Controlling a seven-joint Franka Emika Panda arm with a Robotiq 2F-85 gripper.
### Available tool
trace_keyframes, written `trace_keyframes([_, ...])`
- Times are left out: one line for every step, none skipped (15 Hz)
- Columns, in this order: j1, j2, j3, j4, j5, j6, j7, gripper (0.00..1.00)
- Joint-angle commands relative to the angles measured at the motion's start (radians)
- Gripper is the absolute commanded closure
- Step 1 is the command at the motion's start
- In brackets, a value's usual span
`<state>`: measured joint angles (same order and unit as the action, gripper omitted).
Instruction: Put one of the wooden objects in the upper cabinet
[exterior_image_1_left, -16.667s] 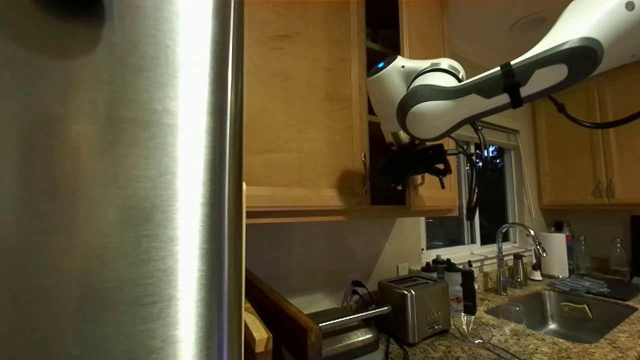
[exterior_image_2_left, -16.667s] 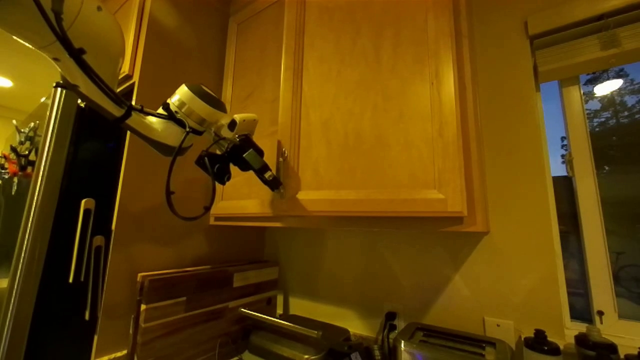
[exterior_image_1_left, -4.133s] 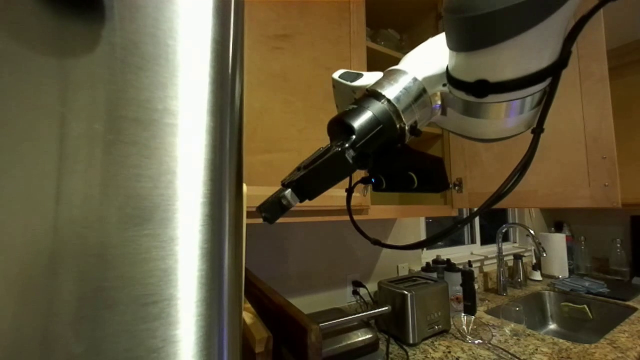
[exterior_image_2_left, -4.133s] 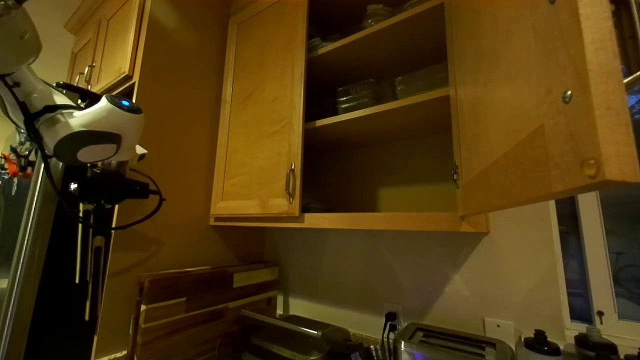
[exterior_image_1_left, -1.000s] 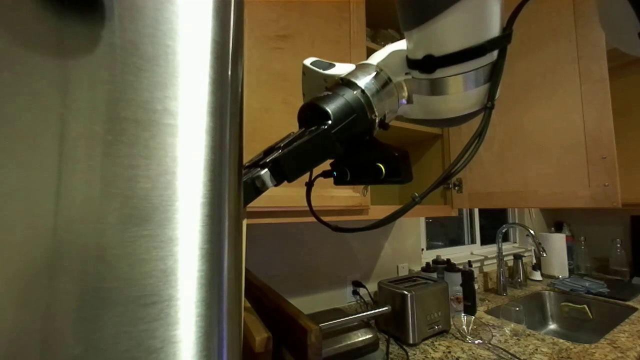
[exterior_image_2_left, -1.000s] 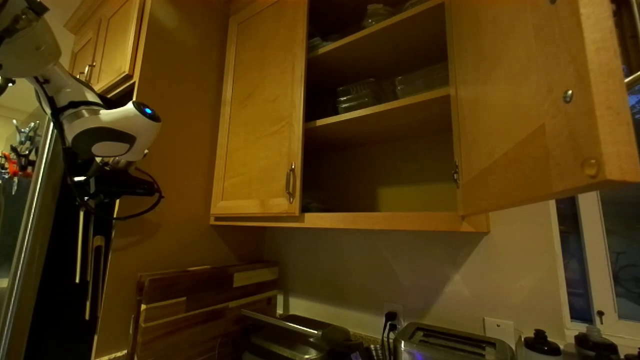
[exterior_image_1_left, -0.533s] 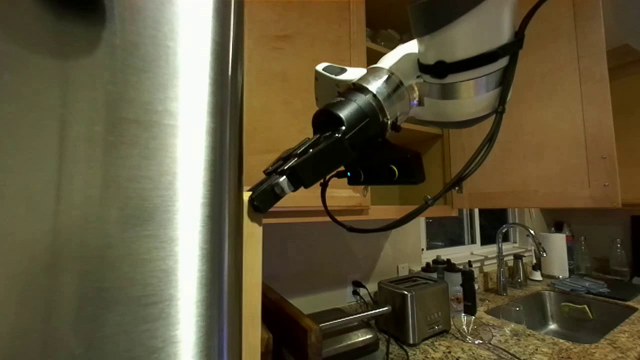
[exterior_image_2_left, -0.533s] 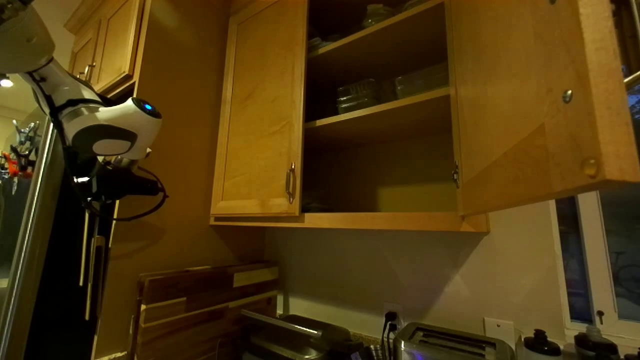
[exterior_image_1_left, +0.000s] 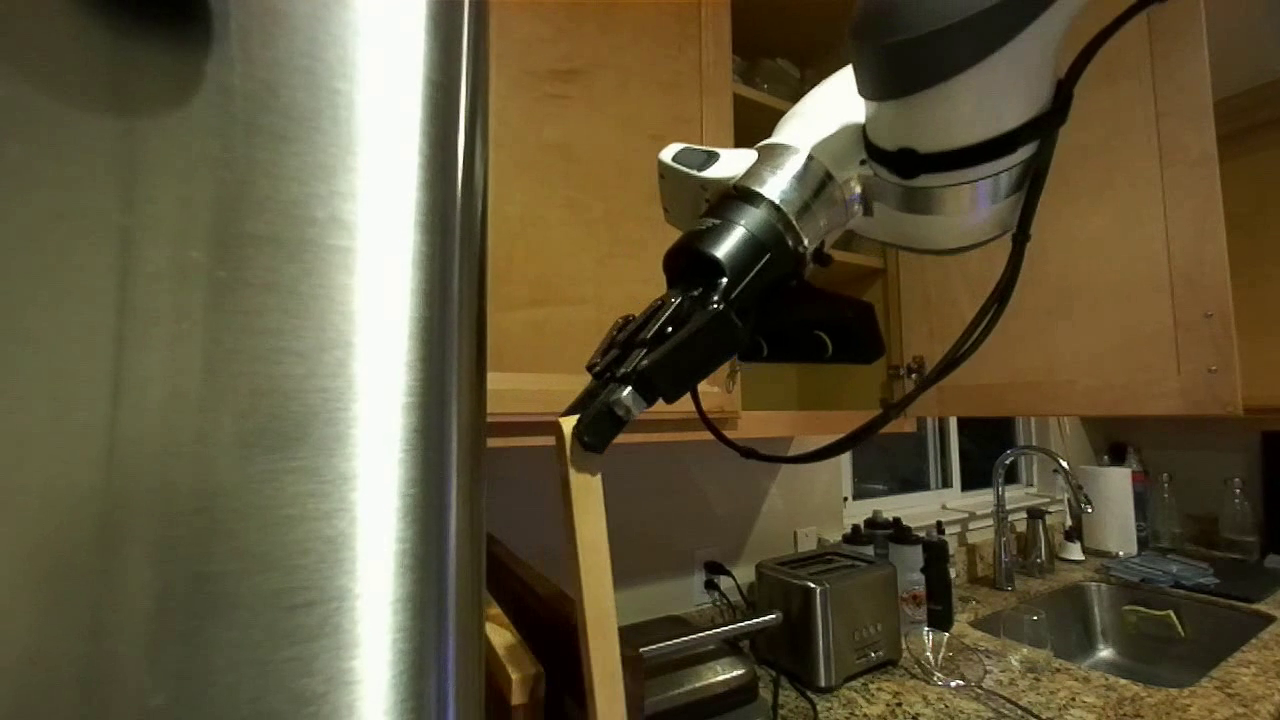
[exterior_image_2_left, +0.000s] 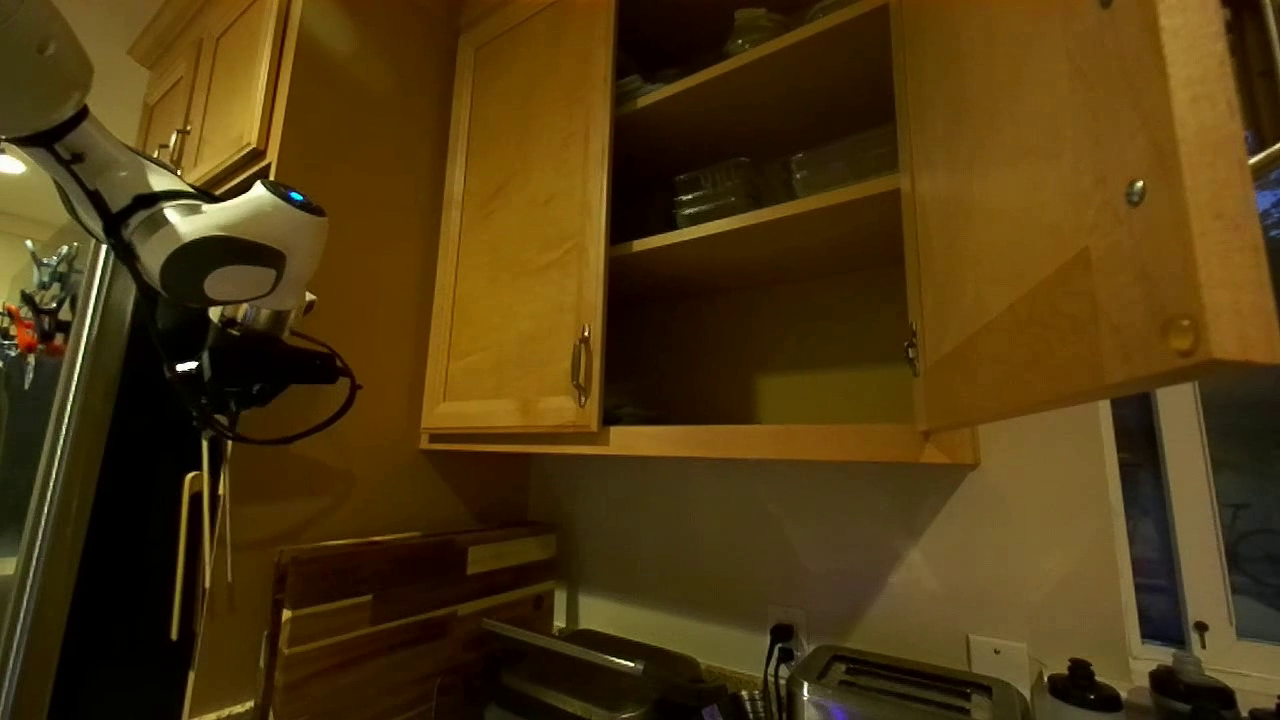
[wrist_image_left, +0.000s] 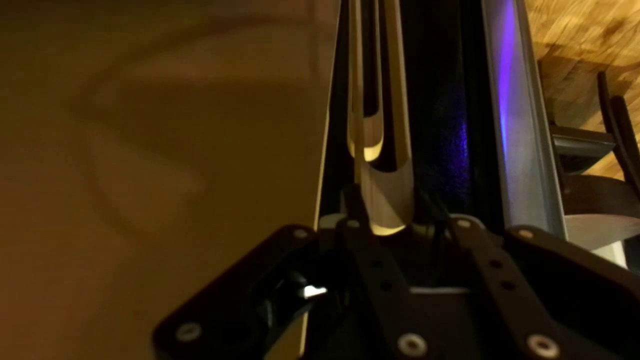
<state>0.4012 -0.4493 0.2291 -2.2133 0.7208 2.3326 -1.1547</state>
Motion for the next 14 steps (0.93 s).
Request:
trace_keyframes([-0.066,-0.075,-0.009,0.017,-0.218,-0.164,0.201,0.90])
trace_keyframes([-0.070,-0.083,-0.021,0.032,-0.274,-0.215,0.242,0.90])
trace_keyframes([-0.072,-0.092,-0.035,0.054,-0.328,-0.279,0.286,0.90])
trace_keyframes([-0.075,-0.097,-0.045,0.074,-0.364,-0.333,0.315,0.90])
trace_keyframes([-0.079,-0.103,-0.056,0.096,-0.399,-0.390,0.344,0.90])
trace_keyframes([-0.082,-0.104,-0.065,0.119,-0.428,-0.442,0.367,0.90])
trace_keyframes([-0.089,-0.103,-0.071,0.142,-0.464,-0.497,0.392,0.90])
trace_keyframes([-0.091,-0.100,-0.077,0.165,-0.491,-0.548,0.408,0.90])
trace_keyframes([-0.097,-0.095,-0.074,0.186,-0.526,-0.595,0.428,0.91])
trace_keyframes([-0.098,-0.090,-0.073,0.204,-0.551,-0.633,0.438,0.91])
trace_keyframes([-0.096,-0.084,-0.071,0.218,-0.572,-0.665,0.447,0.91])
trace_keyframes([-0.094,-0.080,-0.071,0.229,-0.586,-0.694,0.452,0.91])
trace_keyframes([-0.089,-0.077,-0.072,0.236,-0.589,-0.717,0.456,0.91])
trace_keyframes([-0.085,-0.076,-0.075,0.239,-0.584,-0.733,0.455,0.91])
